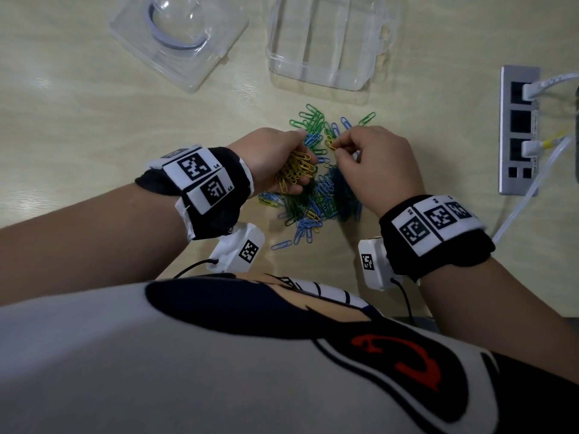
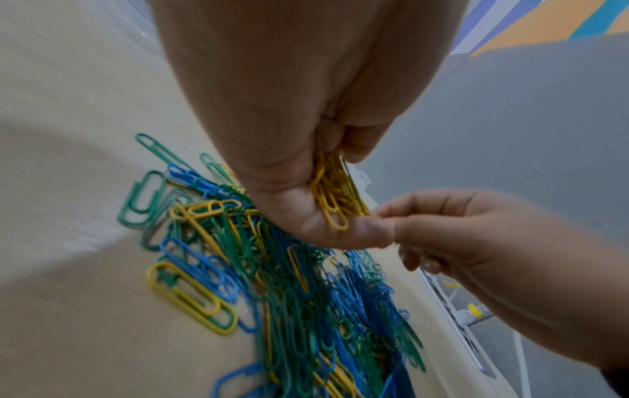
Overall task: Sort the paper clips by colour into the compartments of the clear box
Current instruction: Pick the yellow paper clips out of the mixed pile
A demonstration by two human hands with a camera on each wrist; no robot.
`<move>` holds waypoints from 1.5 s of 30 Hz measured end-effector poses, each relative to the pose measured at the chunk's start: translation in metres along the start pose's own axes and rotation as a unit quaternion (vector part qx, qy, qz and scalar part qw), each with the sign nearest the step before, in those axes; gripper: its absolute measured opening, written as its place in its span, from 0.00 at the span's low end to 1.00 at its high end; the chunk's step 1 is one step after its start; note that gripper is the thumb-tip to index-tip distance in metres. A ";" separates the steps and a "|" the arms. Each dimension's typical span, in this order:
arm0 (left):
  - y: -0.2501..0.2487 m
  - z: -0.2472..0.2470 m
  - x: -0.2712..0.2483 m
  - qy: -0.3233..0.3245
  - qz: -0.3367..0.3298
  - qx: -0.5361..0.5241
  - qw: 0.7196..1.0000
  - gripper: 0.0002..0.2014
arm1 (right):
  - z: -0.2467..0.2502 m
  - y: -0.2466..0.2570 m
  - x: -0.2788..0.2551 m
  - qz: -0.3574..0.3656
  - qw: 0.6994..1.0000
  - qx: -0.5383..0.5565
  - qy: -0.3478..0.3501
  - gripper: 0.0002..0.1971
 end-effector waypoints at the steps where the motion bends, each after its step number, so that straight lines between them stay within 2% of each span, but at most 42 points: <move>1: 0.000 0.000 0.000 0.000 0.000 0.000 1.000 0.21 | -0.002 -0.005 0.001 -0.015 1.000 -0.009 0.006 0.10; 5: 0.001 0.003 0.000 -0.002 -0.003 0.002 1.000 0.21 | -0.006 -0.016 0.007 -0.049 0.999 -0.020 0.003 0.10; 10: 0.004 0.004 0.001 -0.001 -0.003 0.001 1.000 0.21 | -0.020 -0.012 0.022 -0.028 0.995 -0.081 0.055 0.10; 17: 0.003 0.008 0.001 -0.007 -0.003 -0.003 1.000 0.21 | -0.025 -0.009 0.024 0.006 0.985 -0.159 0.071 0.08; 19: 0.003 0.008 0.001 -0.008 -0.002 -0.007 1.000 0.21 | -0.023 -0.010 0.021 0.001 0.988 -0.139 0.070 0.07; 21: 0.003 0.007 0.002 -0.008 -0.001 -0.010 1.000 0.21 | -0.018 -0.008 0.017 0.010 0.996 -0.070 0.047 0.05; 25: 0.003 0.005 0.003 -0.022 -0.003 -0.029 0.999 0.19 | -0.008 0.017 0.004 0.078 0.994 0.082 -0.001 0.03; 29: 0.003 0.003 0.004 -0.035 -0.006 -0.047 0.998 0.18 | -0.009 0.037 -0.005 0.098 0.989 0.108 0.027 0.07; 32: 0.002 0.002 0.003 -0.016 0.002 -0.048 0.999 0.19 | -0.003 0.028 -0.001 0.058 0.989 0.131 -0.035 0.05; 34: 0.001 0.002 0.001 -0.006 0.009 -0.037 0.999 0.21 | -0.003 0.012 0.005 0.013 0.997 0.064 -0.039 0.07; 38: 0.000 0.003 -0.001 -0.002 0.009 -0.030 1.000 0.23 | -0.011 -0.009 0.012 -0.015 0.991 -0.122 0.060 0.10; 40: 0.000 0.004 -0.001 -0.002 0.008 -0.027 1.000 0.23 | -0.015 -0.008 0.014 -0.007 0.984 -0.158 0.083 0.10; 45: 0.001 0.008 0.000 -0.004 0.008 -0.023 1.000 0.23 | -0.016 -0.008 0.015 0.013 0.978 -0.194 0.080 0.10</move>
Point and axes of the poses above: each hand's wrist, its own x-axis towards the middle knuckle, its own z-axis out of the back of the hand, y = z × x, the point moved 3 cm from there along x, towards the middle knuckle, and after that the axes turned 8 degrees about z, right-handed, at the moved point
